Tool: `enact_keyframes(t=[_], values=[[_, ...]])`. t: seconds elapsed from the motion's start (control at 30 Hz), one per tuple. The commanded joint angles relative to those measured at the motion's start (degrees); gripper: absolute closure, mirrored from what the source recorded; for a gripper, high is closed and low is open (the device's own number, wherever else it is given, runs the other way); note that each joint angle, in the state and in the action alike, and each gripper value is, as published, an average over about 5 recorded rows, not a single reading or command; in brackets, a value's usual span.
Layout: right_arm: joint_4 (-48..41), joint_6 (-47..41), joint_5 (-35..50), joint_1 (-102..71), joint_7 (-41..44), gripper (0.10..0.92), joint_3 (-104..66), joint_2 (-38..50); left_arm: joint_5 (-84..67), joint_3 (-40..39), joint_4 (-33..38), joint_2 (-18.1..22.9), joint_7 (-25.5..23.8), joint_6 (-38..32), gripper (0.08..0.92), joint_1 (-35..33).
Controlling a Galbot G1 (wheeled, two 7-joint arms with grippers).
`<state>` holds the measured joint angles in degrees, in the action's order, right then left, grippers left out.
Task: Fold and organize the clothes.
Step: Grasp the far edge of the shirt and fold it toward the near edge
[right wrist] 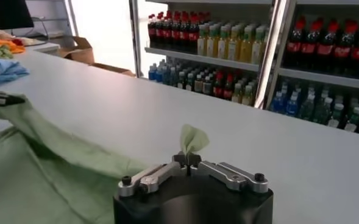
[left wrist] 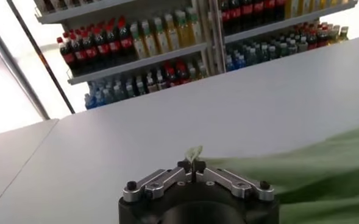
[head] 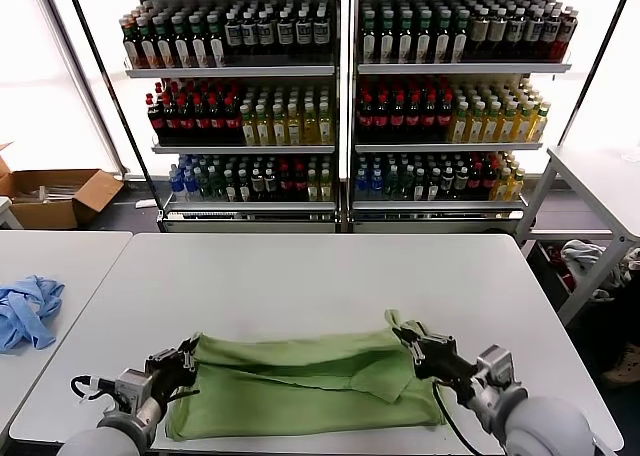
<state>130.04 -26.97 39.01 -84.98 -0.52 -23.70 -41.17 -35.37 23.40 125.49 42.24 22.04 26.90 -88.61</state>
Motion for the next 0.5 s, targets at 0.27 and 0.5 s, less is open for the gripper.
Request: enact_keyframes(t=[0.27,0.5], values=[[5.1,1.4,-1.7,-15.9,-1.8,0.919,-7.8,-1.1,3.9,-0.8,0.5,1.5,4.2,-0.8,0.914,-4.1],[0.6,5.2,-3.9,-15.1,-4.7,0.919,-5.4,-2.9,3.2,-2.9,-1.9,2.9,5.2,-2.8,0.914,-3.1]])
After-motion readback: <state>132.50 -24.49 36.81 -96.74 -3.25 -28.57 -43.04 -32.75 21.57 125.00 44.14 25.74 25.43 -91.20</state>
